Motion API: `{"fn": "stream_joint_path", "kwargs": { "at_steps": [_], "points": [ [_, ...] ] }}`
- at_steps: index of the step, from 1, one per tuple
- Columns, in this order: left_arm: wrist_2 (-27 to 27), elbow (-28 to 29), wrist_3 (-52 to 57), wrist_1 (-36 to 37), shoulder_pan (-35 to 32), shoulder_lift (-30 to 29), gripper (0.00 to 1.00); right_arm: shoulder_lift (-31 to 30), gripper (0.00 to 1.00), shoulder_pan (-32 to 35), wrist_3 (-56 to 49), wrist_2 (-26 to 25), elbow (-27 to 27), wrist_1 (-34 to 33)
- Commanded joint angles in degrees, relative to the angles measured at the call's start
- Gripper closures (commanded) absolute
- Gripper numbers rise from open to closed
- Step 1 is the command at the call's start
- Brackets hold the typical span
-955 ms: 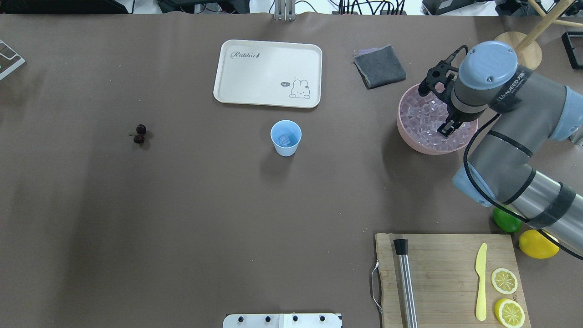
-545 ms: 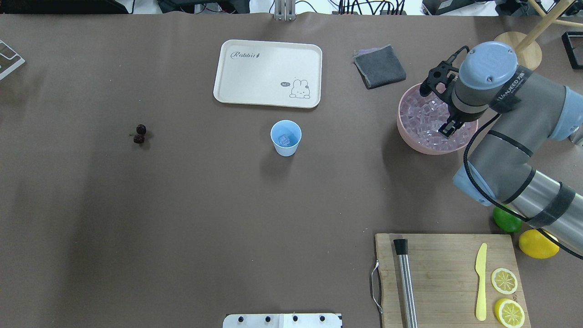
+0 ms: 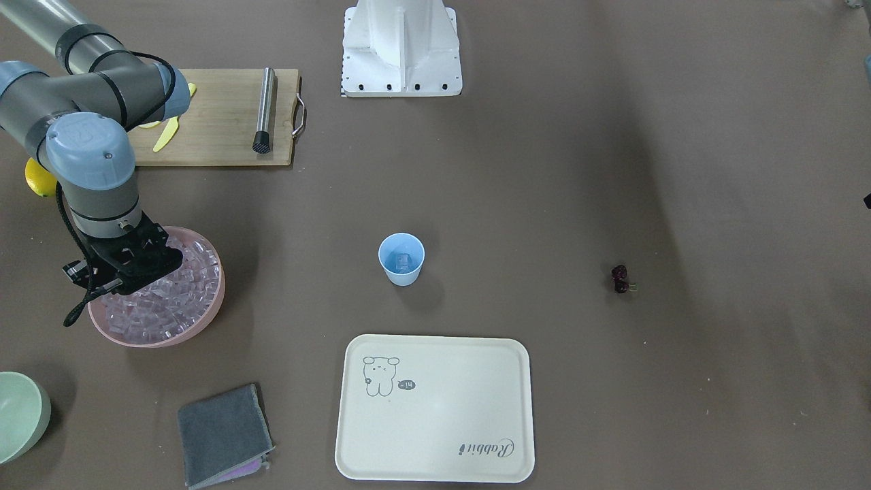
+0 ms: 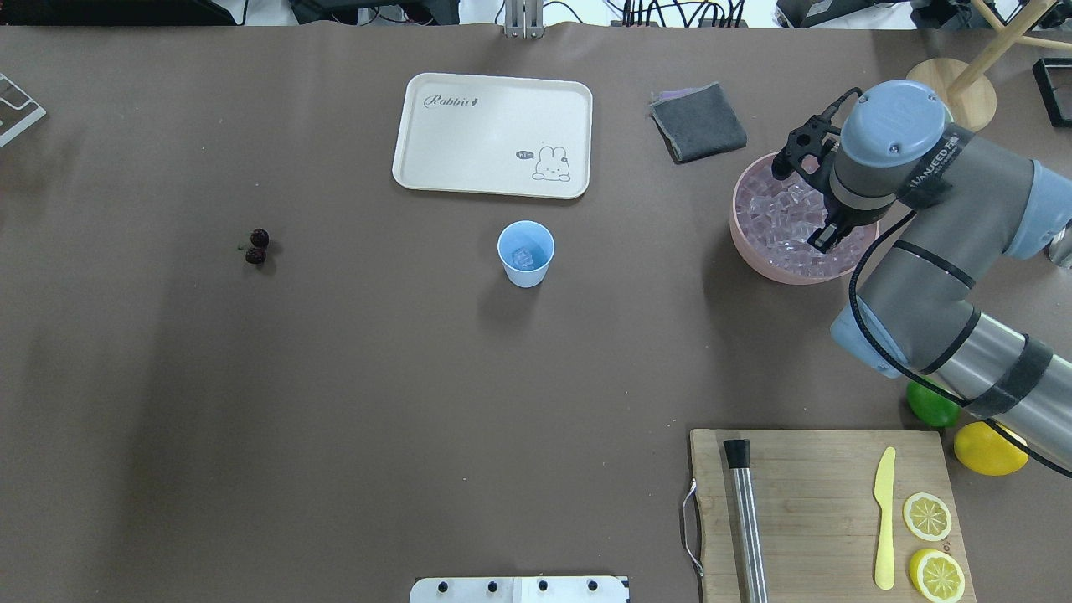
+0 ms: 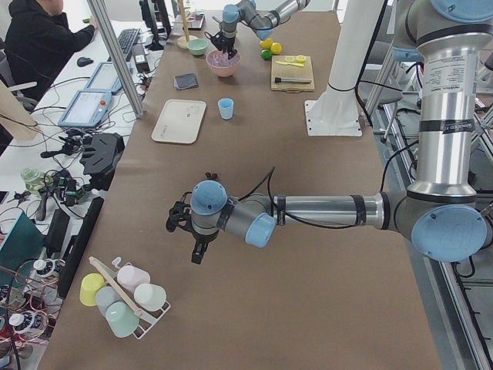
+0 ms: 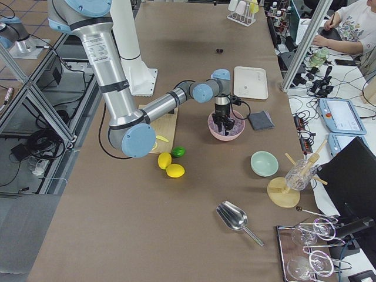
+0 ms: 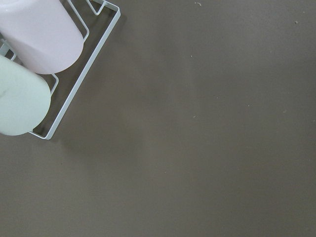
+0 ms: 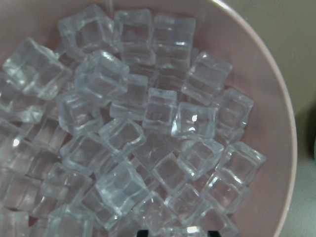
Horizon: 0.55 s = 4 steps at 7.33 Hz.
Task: Put ice and cherries in cup
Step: 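Lower the right gripper into the pink bowl and grasp a third ice cube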
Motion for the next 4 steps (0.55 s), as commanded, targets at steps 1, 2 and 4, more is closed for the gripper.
{"fn": "stream_joint_path", "kwargs": {
  "at_steps": [1,2,4],
  "points": [
    [0.1,0.6,0.0,-0.2,0.3,-0.3,0.02,0.0,0.80,0.0,0.1,-0.3,0.1,0.0],
    [0.1,0.7,-0.1,-0.2,0.5,-0.4,0.02,0.0,0.88,0.3,0.0,-0.3,0.3,0.0],
    [0.0,0.6,-0.1,-0.2,1.0,-0.4,0.02,0.4,1.00,1.9,0.1,0.1,1.0,0.0]
  ]
}}
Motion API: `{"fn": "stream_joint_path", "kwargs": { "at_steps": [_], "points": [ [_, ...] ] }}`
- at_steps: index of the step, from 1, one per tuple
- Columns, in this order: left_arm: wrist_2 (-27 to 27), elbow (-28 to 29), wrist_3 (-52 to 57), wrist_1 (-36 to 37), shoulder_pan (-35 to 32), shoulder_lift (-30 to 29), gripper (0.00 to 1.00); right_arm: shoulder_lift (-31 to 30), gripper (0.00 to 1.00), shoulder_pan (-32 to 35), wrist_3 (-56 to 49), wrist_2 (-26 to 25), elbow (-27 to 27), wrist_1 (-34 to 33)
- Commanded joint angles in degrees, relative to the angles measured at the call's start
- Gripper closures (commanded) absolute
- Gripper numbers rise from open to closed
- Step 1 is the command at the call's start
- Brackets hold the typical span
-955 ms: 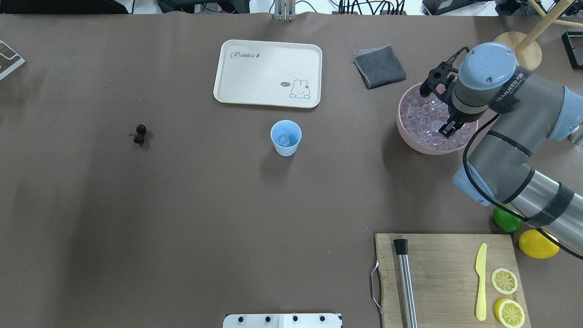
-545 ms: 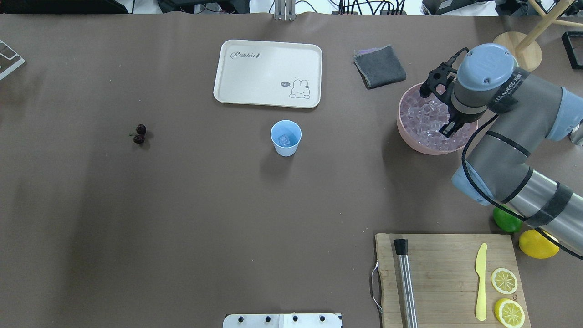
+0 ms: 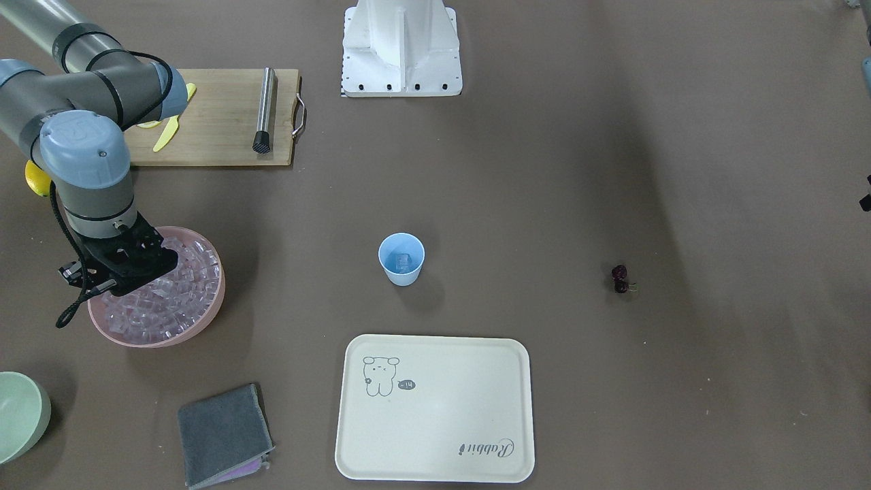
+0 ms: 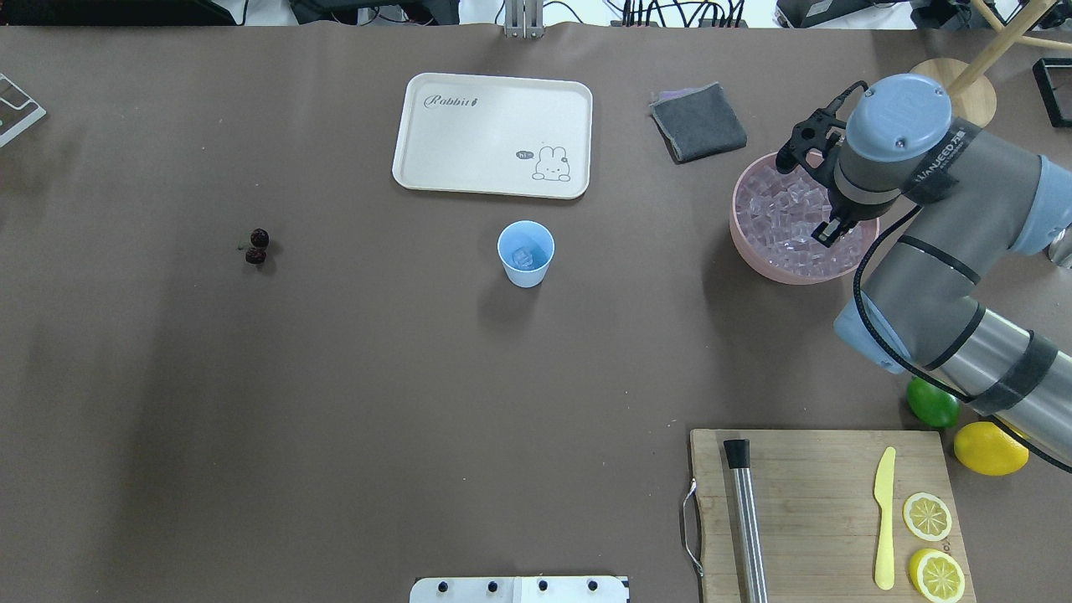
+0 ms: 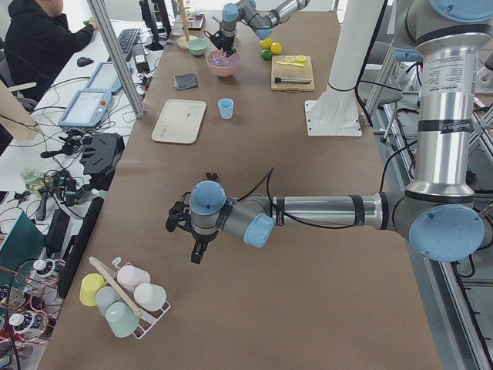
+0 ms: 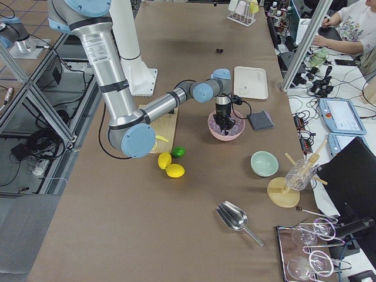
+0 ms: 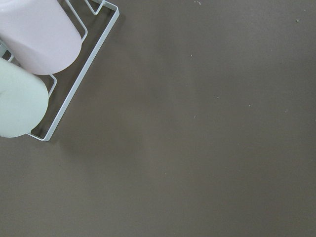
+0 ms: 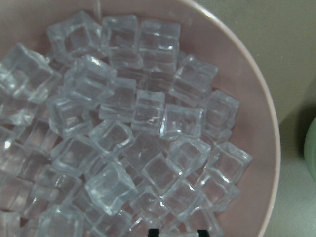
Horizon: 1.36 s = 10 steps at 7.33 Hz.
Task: Put ice and cherries in cup
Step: 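Lower the right gripper into the pink bowl and grasp a third ice cube, then carry the ice cube with the right gripper into the blue cup and release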
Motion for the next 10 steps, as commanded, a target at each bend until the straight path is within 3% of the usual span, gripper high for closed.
{"fn": "stream_joint_path", "kwargs": {
  "at_steps": [1,3,6,8,10],
  "points": [
    [0.0,0.0,0.0,0.0,0.3,-0.1,0.02,3.0,1.00,2.1,0.8,0.8,1.0,-1.2],
    [0.0,-0.2,0.0,0.0,0.3,-0.2,0.02,12.9,1.00,-1.3,13.4,3.4,0.2,-8.6],
    [0.2,0.1,0.1,-0.1,0.3,-0.6,0.02,26.1,1.00,-11.5,35.5,3.4,-2.8,-8.2],
    [0.2,-0.2,0.1,-0.1,0.3,-0.6,0.02,29.1,1.00,-16.8,45.5,2.2,-5.5,-2.3],
    [0.2,-0.1,0.1,-0.6,0.3,0.0,0.02,31.1,1.00,-17.8,46.0,1.5,-11.3,3.8]
  ]
}}
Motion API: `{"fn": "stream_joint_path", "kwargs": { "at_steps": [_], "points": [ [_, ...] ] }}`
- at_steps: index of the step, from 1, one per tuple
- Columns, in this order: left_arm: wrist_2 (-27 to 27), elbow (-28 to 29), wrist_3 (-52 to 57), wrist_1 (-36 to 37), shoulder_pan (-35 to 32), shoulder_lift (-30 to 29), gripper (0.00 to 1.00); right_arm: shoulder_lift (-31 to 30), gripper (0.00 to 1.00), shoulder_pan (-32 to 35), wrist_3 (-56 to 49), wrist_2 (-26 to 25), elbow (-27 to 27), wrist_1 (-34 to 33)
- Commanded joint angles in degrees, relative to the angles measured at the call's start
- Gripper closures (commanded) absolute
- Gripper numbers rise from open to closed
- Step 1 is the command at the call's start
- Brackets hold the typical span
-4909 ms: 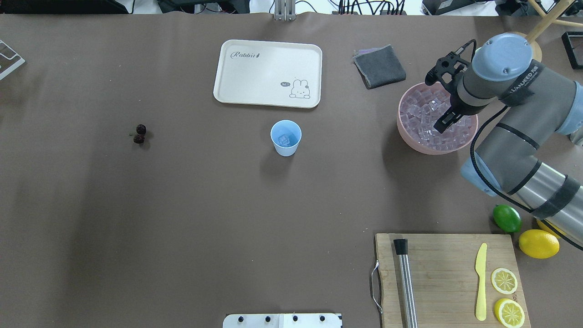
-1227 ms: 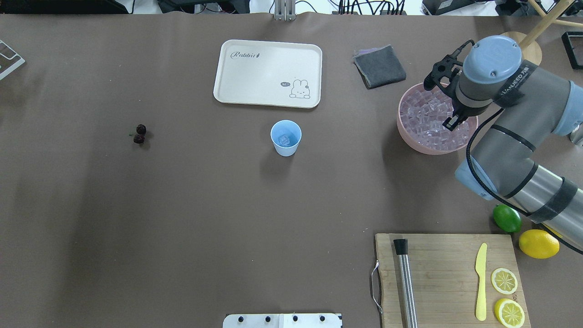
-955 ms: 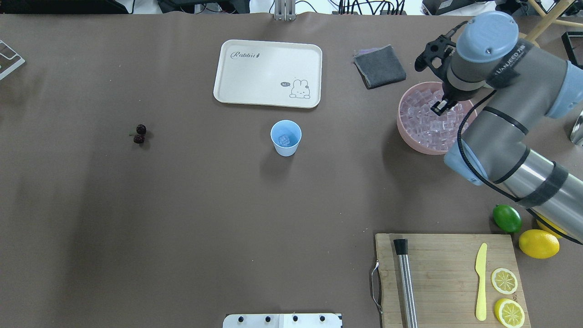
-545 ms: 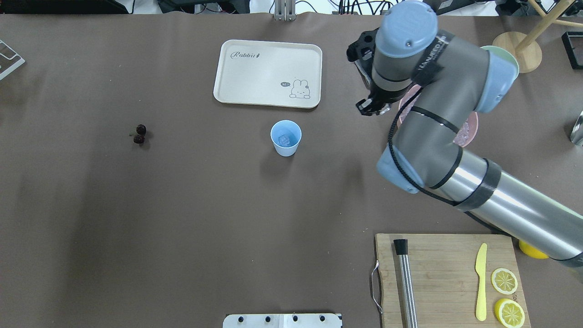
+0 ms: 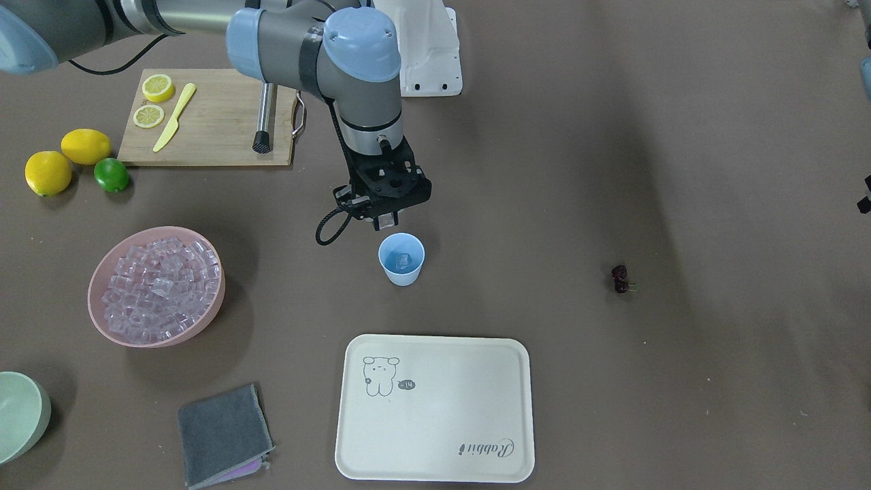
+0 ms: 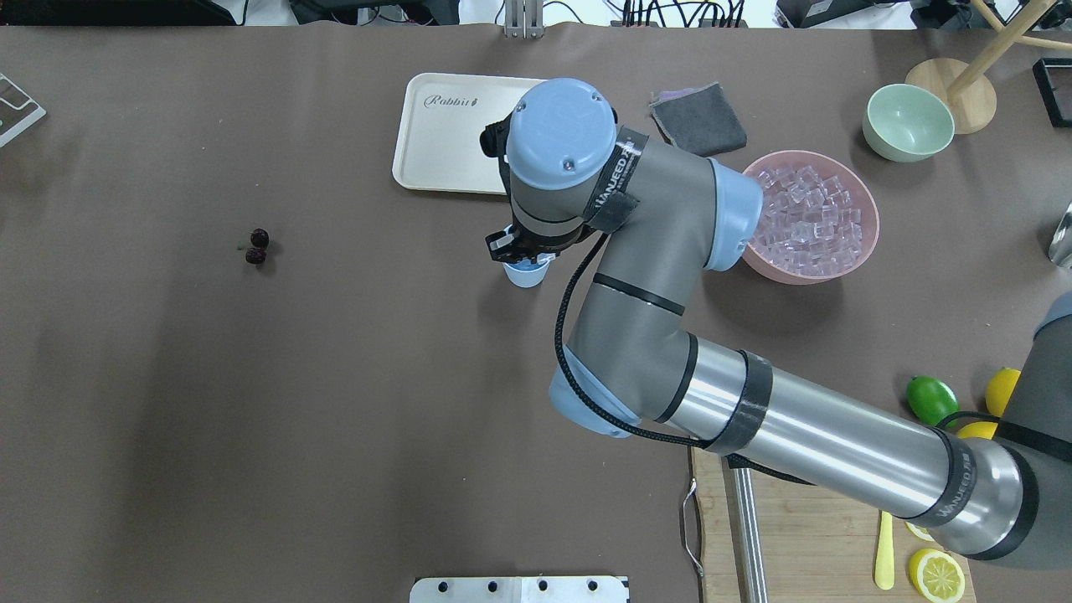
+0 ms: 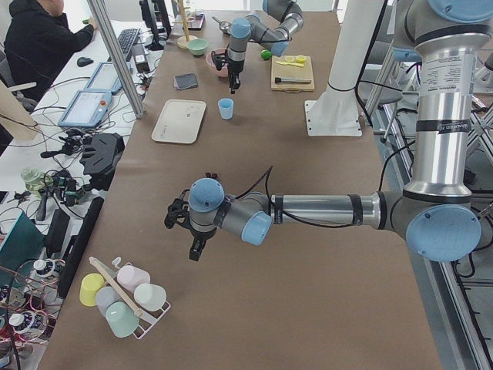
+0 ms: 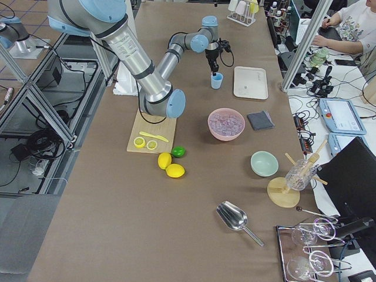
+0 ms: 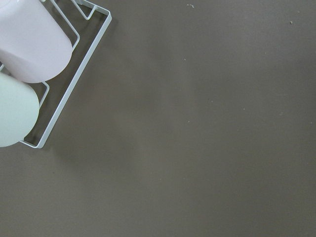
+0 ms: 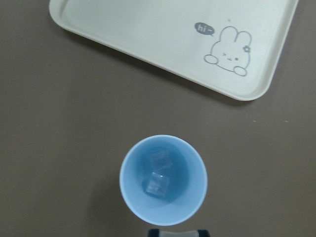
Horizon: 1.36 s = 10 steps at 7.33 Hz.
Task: Put ice and cherries in cup
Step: 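Carry the ice cube with the right gripper into the blue cup and release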
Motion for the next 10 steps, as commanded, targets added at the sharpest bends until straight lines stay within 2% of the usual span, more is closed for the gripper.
{"fn": "stream_joint_path", "kwargs": {
  "at_steps": [1,6,8,9,10],
  "points": [
    [0.0,0.4,-0.1,-1.5,0.0,0.6,0.02,1.7,1.00,-1.0,1.1,-0.5,-4.0,3.3],
    [0.0,0.6,-0.1,-1.5,0.1,0.6,0.02,2.9,1.00,1.1,-0.6,-1.1,-6.7,3.4],
    [0.0,0.5,-0.2,-1.5,0.1,0.5,0.02,6.2,1.00,1.1,-0.7,-1.4,-11.9,4.5],
    [0.0,0.5,-0.1,-1.5,0.1,0.5,0.02,6.0,1.00,1.1,-0.7,-1.4,-12.7,6.0],
    [0.0,0.6,-0.1,-1.5,0.1,0.2,0.02,5.7,0.88,1.1,-1.2,-1.4,-12.7,6.2]
  ]
}}
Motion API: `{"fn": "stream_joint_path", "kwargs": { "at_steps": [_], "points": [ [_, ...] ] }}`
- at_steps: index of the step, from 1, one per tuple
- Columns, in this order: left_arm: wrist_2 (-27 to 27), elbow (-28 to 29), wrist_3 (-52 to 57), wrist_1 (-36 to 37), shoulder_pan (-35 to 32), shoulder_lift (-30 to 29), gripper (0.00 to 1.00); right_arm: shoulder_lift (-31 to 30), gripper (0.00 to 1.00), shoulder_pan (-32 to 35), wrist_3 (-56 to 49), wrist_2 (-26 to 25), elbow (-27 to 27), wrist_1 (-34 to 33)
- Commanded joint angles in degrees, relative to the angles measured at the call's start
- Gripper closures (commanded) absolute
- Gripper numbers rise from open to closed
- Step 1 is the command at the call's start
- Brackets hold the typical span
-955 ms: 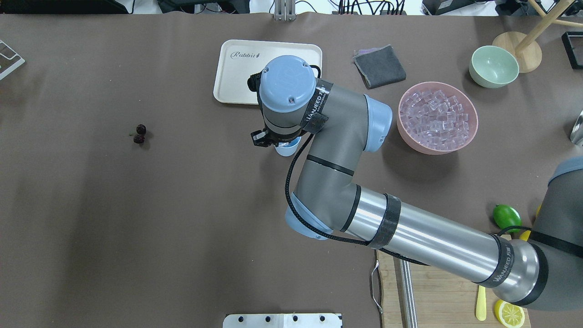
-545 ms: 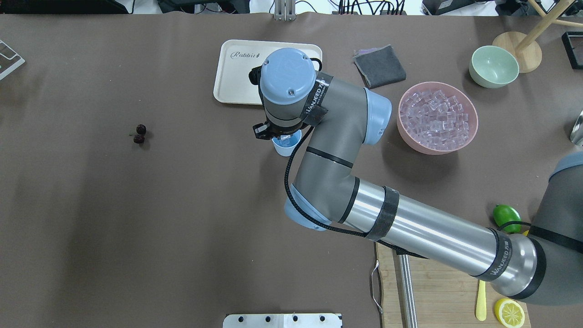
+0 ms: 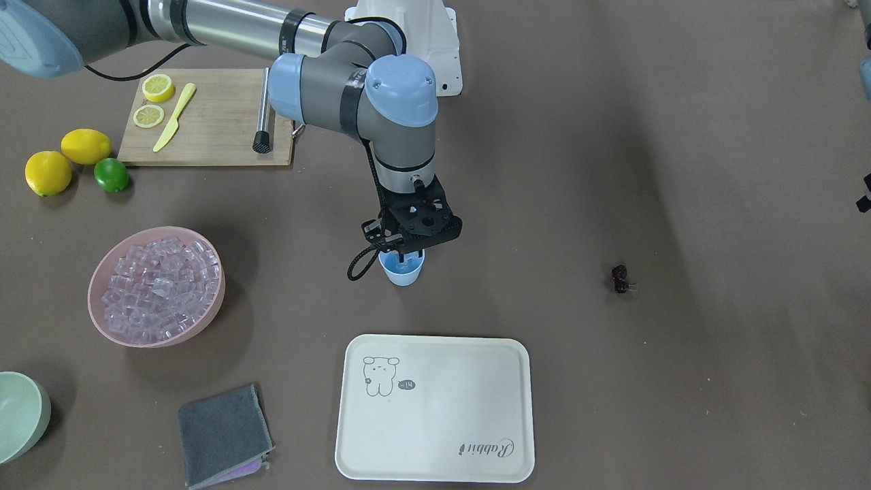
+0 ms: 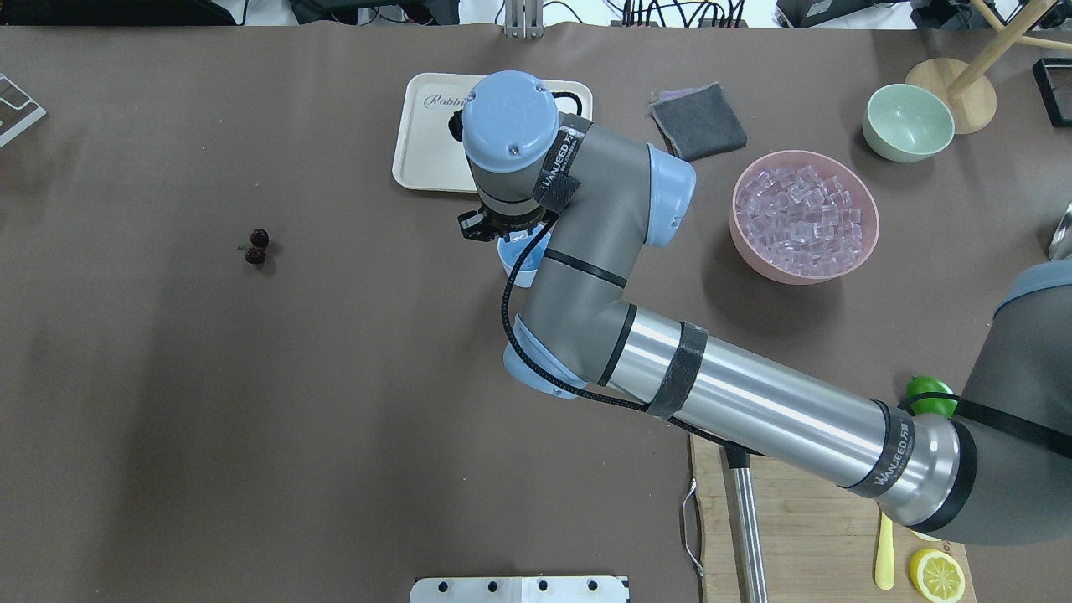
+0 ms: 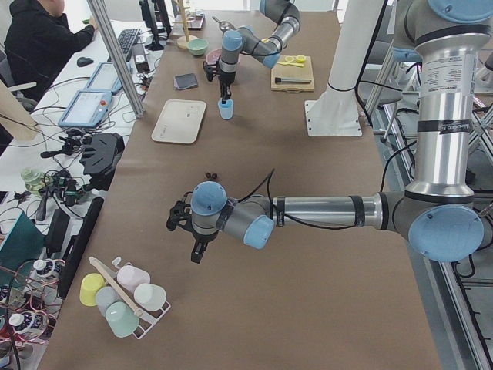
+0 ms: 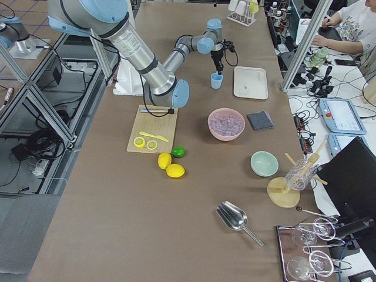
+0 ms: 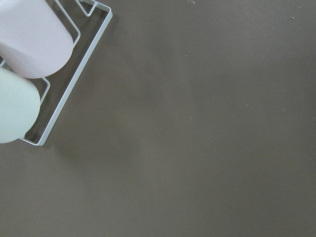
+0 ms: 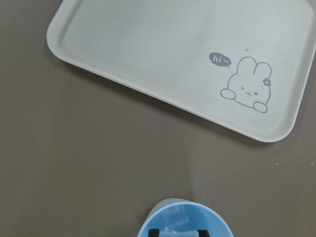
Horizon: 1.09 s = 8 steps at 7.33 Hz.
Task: Put ice and cherries in cup
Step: 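Carry the ice cube with the right gripper into the blue cup and release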
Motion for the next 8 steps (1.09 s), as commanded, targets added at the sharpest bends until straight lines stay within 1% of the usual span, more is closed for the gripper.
{"fn": "stream_joint_path", "kwargs": {
  "at_steps": [1,2,3,4,5,6,7,8],
  "points": [
    [0.0,0.1,0.0,0.1,0.0,-0.3,0.02,-0.2,0.80,0.1,-1.7,0.0,-0.9,0.9],
    [0.0,0.4,0.0,0.1,0.0,-0.5,0.02,-0.7,0.76,0.2,-2.1,0.0,-0.9,0.9],
    [0.0,0.3,-0.1,0.0,0.0,-0.5,0.02,-0.7,0.67,0.4,-2.1,0.0,-0.8,0.9],
    [0.0,0.3,0.0,0.0,0.0,-0.5,0.02,-0.8,0.27,0.4,-2.0,-0.1,-0.8,0.9],
    [0.0,0.1,0.0,0.0,0.0,-0.5,0.02,-0.7,0.02,0.4,-1.4,-0.5,-0.6,0.9],
    [0.0,0.0,-0.2,0.0,0.0,-0.6,0.02,-1.3,0.01,0.9,-1.9,-0.6,0.5,0.6],
    [0.1,-0.7,-0.2,0.5,-0.1,-1.8,0.02,-3.1,0.01,3.9,-2.6,0.6,3.6,-0.3],
    [0.1,-0.6,-0.2,1.9,-0.1,-3.6,0.02,-7.2,0.01,8.5,-7.5,5.6,11.1,-5.0]
  ]
}}
